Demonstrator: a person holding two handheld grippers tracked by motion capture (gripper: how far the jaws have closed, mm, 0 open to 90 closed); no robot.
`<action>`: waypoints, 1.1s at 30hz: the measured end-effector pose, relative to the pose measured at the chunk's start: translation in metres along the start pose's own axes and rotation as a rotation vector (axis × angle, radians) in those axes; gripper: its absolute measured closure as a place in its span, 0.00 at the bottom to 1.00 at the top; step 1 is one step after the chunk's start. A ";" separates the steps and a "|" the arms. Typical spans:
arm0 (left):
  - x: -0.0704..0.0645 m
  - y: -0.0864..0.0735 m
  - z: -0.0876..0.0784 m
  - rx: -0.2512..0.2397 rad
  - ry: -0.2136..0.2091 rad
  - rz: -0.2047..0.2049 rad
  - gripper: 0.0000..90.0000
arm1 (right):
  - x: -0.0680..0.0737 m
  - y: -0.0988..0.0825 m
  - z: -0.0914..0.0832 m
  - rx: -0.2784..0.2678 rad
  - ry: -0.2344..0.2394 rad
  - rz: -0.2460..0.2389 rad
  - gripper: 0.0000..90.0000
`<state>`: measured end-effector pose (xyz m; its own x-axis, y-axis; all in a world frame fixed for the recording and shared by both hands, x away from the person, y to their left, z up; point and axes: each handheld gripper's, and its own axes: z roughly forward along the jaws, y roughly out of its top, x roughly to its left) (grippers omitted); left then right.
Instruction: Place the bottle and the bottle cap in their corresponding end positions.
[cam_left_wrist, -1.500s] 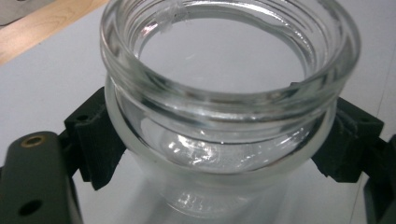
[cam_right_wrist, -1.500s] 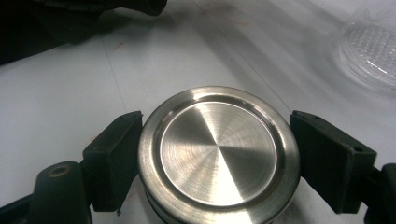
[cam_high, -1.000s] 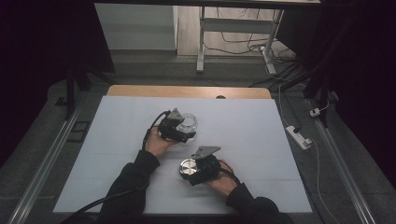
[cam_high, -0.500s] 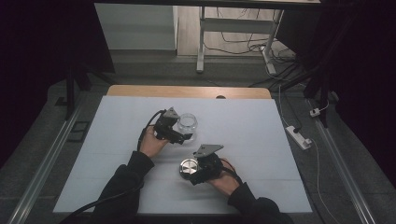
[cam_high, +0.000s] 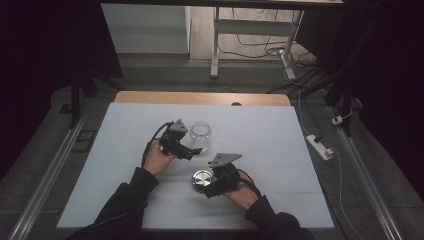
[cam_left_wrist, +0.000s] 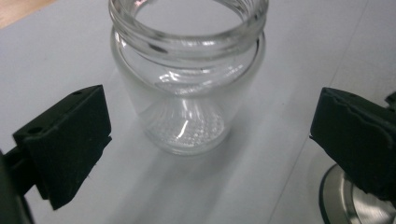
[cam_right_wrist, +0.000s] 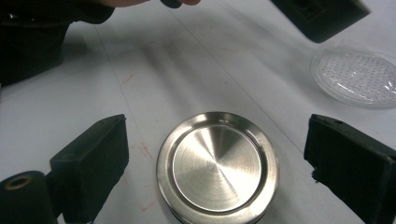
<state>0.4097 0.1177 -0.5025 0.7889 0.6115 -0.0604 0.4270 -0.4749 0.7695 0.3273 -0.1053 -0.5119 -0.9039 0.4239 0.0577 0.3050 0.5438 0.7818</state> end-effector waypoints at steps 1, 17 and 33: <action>0.000 -0.001 0.000 0.003 -0.002 0.000 0.00 | 0.000 0.000 0.000 0.000 0.000 0.002 0.07; -0.008 -0.016 -0.011 0.024 -0.017 -0.014 0.00 | 0.001 -0.002 -0.009 0.000 -0.002 0.021 0.00; -0.023 -0.023 -0.036 0.005 -0.048 -0.006 0.00 | -0.001 -0.004 -0.020 -0.011 -0.031 0.022 0.00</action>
<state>0.3659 0.1373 -0.4957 0.8063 0.5837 -0.0955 0.4340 -0.4742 0.7660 0.3212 -0.1224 -0.5030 -0.8874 0.4575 0.0559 0.3209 0.5262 0.7875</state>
